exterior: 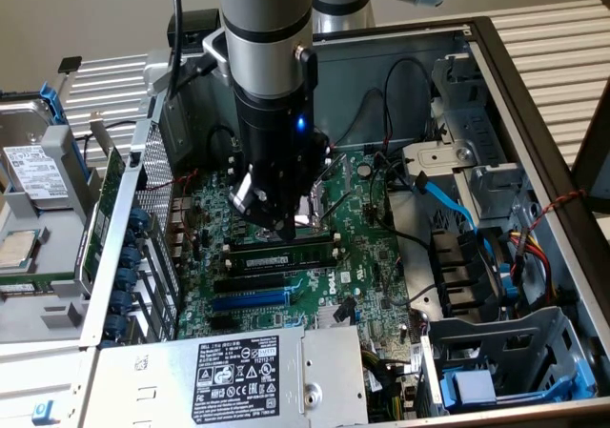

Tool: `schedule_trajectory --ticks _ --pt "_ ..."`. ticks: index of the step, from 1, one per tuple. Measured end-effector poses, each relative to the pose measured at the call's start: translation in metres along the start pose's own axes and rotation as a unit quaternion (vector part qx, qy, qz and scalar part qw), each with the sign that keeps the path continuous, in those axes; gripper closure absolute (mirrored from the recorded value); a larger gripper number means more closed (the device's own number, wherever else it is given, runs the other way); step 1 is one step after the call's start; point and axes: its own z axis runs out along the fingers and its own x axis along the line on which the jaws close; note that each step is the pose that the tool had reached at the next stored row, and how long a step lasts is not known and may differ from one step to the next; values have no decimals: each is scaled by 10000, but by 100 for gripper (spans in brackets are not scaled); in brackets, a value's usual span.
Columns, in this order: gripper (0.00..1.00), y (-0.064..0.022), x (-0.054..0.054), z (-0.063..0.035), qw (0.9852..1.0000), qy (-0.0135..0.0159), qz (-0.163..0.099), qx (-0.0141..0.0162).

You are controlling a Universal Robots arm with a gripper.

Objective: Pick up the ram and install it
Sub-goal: 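Press down the ram until it locks into place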

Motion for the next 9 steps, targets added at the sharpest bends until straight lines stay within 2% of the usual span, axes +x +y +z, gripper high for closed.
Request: schedule_trajectory --ticks 5,9 --pt "89 0 1 -1 9996 -2 294 12" --pt "89 0 0 -1 9986 -5 528 20"
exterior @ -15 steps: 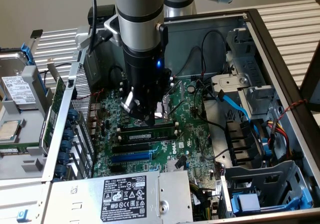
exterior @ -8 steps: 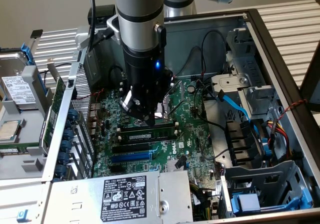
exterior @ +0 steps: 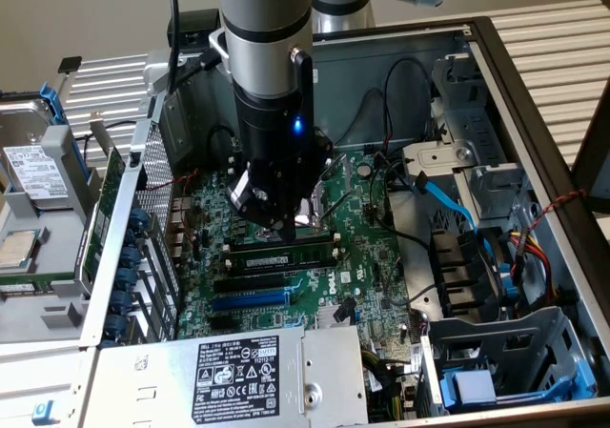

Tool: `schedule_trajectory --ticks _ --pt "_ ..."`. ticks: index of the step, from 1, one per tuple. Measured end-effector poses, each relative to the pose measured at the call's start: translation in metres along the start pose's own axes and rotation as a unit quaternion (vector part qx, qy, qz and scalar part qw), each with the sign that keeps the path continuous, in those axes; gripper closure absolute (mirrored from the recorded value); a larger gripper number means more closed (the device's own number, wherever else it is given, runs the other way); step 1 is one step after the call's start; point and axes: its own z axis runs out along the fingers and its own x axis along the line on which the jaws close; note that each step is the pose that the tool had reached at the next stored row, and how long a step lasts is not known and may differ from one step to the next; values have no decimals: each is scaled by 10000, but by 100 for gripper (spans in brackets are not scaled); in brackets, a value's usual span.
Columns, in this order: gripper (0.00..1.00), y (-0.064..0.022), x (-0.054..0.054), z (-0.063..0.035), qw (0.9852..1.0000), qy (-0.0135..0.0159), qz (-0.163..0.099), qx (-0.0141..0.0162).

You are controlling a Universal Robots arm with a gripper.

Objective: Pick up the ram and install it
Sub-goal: 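Press down the ram until it locks into place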

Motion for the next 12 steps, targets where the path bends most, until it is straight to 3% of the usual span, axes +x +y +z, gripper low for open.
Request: schedule_trajectory --ticks 6,12 --pt "89 0 0 0 9994 -4 350 15" --pt "89 0 0 0 9976 -5 692 33"
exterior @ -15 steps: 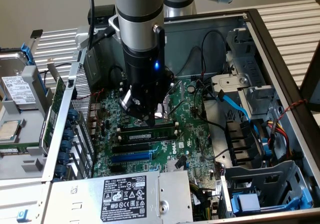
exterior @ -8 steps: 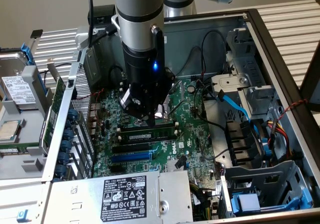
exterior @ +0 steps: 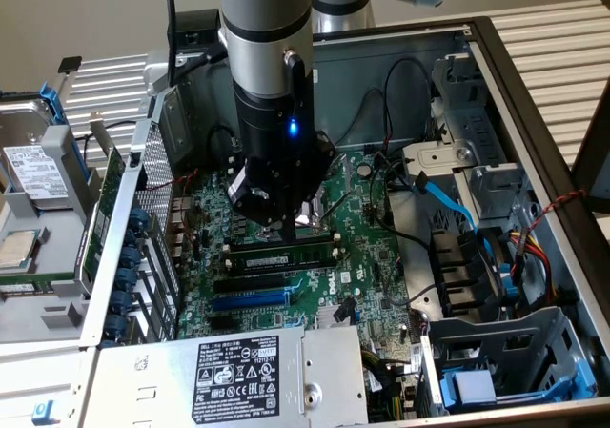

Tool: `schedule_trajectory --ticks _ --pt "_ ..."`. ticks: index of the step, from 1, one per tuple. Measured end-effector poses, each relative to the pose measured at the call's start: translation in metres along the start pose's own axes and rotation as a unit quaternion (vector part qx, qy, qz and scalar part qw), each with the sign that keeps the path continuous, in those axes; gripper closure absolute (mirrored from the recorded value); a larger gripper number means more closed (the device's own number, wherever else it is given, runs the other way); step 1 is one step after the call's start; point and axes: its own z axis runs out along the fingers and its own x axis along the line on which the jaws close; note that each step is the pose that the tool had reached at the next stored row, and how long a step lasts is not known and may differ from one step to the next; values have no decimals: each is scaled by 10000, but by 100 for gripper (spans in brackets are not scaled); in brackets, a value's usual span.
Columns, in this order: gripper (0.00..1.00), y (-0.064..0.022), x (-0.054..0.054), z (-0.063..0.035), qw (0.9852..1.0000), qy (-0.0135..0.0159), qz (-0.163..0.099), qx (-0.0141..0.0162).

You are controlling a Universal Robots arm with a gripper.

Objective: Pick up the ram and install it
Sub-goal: 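Press down the ram until it locks into place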

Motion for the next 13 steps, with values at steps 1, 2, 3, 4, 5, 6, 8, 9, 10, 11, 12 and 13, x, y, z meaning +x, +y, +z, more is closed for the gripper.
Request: schedule_trajectory --ticks 1,2,3,4,5,6,8,9,10,11,12,13 --pt "89 0 0 0 10000 1 51 5" --pt "89 0 0 0 9999 3 103 12" --pt "89 0 0 0 9999 5 154 20" --pt "89 0 0 0 9998 7 207 29" --pt "89 0 0 0 9997 9 256 38" --pt "89 0 0 0 9995 13 301 50" --pt "89 0 0 -3 9992 20 392 74" --pt "89 0 0 -3 9990 22 438 85" --pt "89 0 0 -5 9988 25 484 95" --pt "89 0 0 -7 9986 28 526 105" --pt "89 0 0 -13 9983 31 569 113" --pt "89 0 0 -20 9981 33 603 115"
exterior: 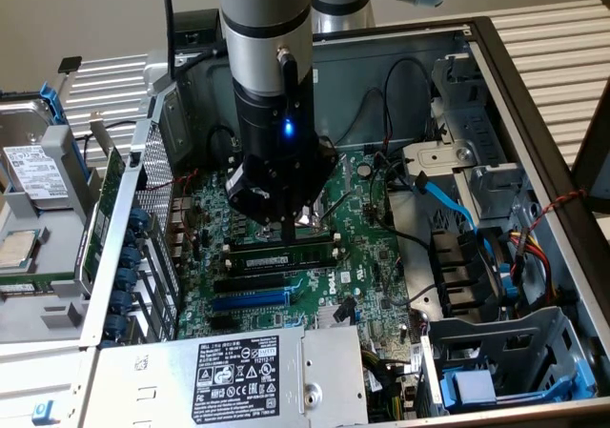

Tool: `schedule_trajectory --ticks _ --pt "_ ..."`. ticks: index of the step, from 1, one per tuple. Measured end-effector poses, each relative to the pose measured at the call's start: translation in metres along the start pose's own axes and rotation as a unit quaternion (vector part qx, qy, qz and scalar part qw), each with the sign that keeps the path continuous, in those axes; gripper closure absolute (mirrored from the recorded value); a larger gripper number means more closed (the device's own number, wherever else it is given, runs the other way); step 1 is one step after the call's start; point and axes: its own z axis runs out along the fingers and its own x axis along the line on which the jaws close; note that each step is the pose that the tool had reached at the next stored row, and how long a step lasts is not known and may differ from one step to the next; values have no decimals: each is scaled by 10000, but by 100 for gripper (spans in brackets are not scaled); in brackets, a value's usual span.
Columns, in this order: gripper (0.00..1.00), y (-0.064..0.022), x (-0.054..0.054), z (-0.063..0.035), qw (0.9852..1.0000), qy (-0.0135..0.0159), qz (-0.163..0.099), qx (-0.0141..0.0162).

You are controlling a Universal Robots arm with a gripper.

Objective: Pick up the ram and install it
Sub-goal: 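Press down the ram until it locks into place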

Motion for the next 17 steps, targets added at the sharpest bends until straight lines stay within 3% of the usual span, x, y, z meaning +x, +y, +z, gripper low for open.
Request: schedule_trajectory --ticks 8,17 --pt "89 1 0 -41 9992 6 402 0" --pt "89 1 0 -43 9961 15 879 42"
